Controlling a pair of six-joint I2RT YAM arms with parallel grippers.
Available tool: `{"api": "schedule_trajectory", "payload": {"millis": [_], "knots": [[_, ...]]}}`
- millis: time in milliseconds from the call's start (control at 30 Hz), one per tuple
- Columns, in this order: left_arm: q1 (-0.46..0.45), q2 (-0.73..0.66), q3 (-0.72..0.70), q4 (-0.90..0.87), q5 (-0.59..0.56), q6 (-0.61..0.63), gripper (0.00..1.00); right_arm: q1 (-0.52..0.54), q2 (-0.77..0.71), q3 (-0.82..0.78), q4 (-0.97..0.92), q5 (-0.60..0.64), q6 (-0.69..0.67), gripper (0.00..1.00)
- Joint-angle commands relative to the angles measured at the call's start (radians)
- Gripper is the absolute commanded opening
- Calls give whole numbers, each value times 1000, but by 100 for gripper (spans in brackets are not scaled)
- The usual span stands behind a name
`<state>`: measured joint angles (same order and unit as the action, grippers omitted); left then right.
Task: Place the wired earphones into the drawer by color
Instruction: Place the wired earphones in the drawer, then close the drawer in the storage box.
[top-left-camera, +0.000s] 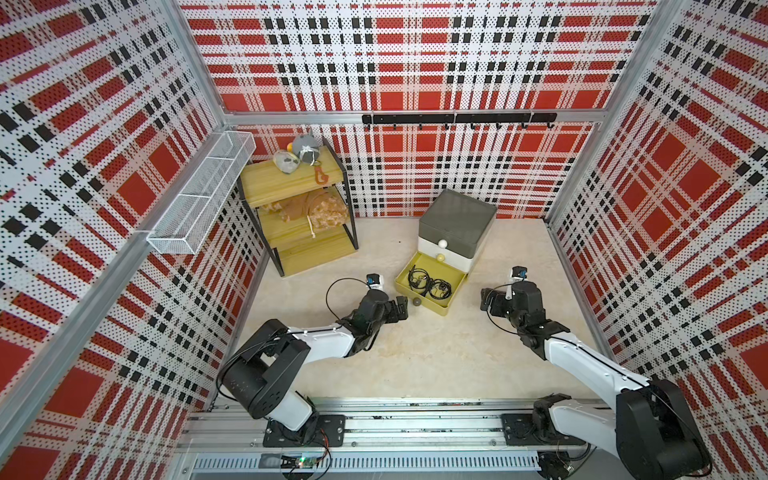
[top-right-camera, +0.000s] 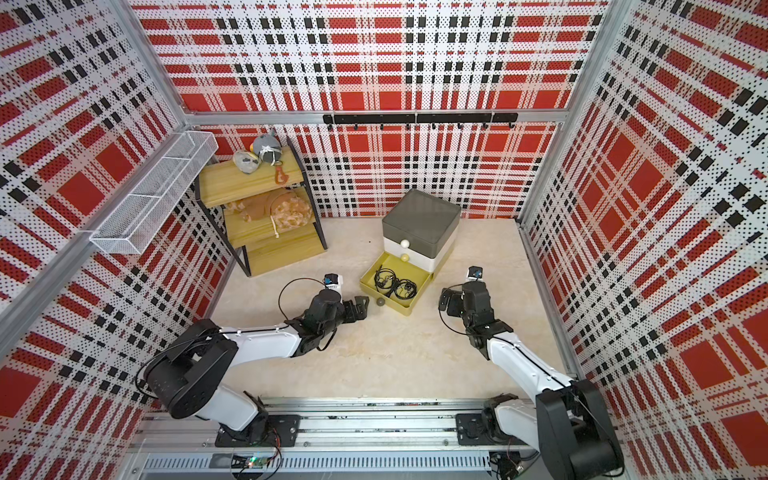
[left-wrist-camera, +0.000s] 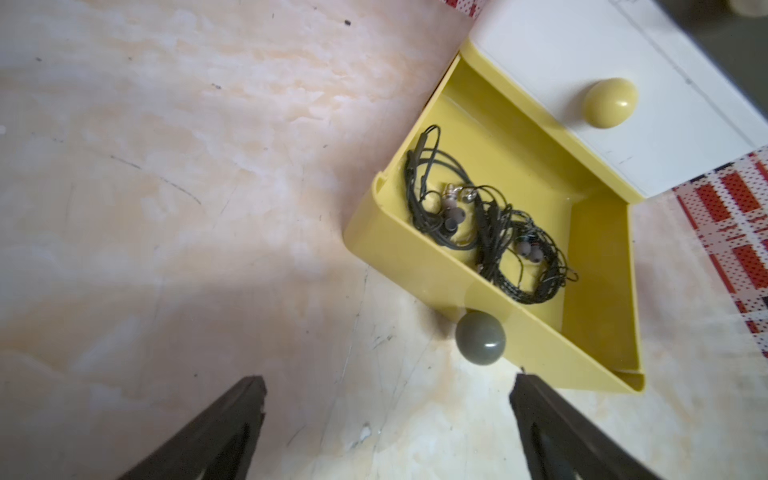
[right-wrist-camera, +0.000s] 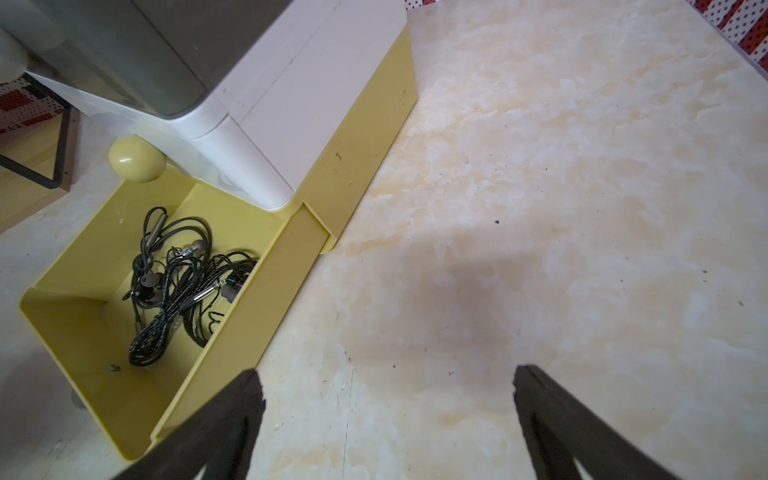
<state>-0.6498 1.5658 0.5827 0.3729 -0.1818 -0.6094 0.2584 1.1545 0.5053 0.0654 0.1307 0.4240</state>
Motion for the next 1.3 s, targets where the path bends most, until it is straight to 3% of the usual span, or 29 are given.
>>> {"api": "schedule_trajectory", "payload": {"millis": [0,600,1267], "knots": [[-9,33,35,-35,-38,-12,99,-7,-16,-16,42,-21,-11,100],[-10,206,170,-38,-30,-3,99,-7,8,-11,40,-27,-13,100],[-2,288,290,-65,-12,8,99,-7,3,-6,28,-23,-18,100]]}}
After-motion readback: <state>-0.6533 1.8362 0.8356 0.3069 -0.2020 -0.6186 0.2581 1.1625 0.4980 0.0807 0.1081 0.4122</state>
